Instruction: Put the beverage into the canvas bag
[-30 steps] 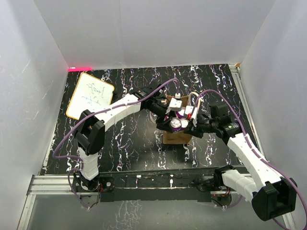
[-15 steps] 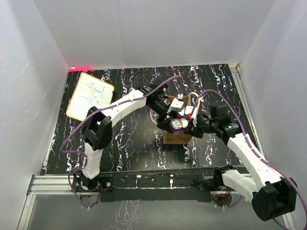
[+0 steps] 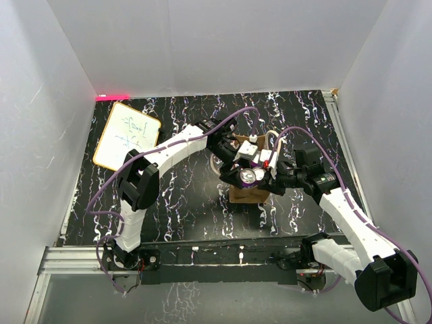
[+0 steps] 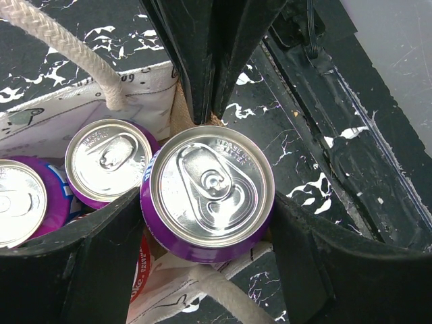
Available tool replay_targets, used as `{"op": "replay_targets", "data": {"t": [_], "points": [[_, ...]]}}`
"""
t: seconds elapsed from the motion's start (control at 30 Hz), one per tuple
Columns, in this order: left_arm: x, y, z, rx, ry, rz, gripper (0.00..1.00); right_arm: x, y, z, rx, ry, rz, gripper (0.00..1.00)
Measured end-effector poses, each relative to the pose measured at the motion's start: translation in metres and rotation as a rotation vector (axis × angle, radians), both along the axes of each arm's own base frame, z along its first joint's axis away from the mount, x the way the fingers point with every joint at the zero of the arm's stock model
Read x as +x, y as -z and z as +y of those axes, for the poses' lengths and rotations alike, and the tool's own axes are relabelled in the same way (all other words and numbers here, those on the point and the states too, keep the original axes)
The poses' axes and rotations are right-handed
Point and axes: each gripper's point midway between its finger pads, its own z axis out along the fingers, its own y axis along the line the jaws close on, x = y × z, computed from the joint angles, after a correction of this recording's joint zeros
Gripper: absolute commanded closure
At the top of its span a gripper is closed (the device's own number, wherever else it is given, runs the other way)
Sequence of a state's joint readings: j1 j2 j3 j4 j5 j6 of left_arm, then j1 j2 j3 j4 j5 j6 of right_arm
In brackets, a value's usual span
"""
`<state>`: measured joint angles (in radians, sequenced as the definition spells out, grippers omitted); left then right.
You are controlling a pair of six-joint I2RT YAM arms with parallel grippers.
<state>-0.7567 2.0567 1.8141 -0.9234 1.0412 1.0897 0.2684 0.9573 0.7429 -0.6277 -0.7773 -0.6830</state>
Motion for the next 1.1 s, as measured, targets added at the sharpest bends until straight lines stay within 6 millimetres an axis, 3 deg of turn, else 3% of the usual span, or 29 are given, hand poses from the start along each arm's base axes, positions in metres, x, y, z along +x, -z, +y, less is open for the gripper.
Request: {"op": "replay_targets", "data": {"t": [0.2,1.1], "points": [[-0.001,0.001,0.001,0.006,0.002,0.003,0.26,0.000,0.000,0.000,0.001,0.000,0.000,0.92],[-0.002,0.016,0.002,0.064,-0.044,0.054,0.16,0.000,0.000,0.000,0.001,0.002,0.001,0.92]]}}
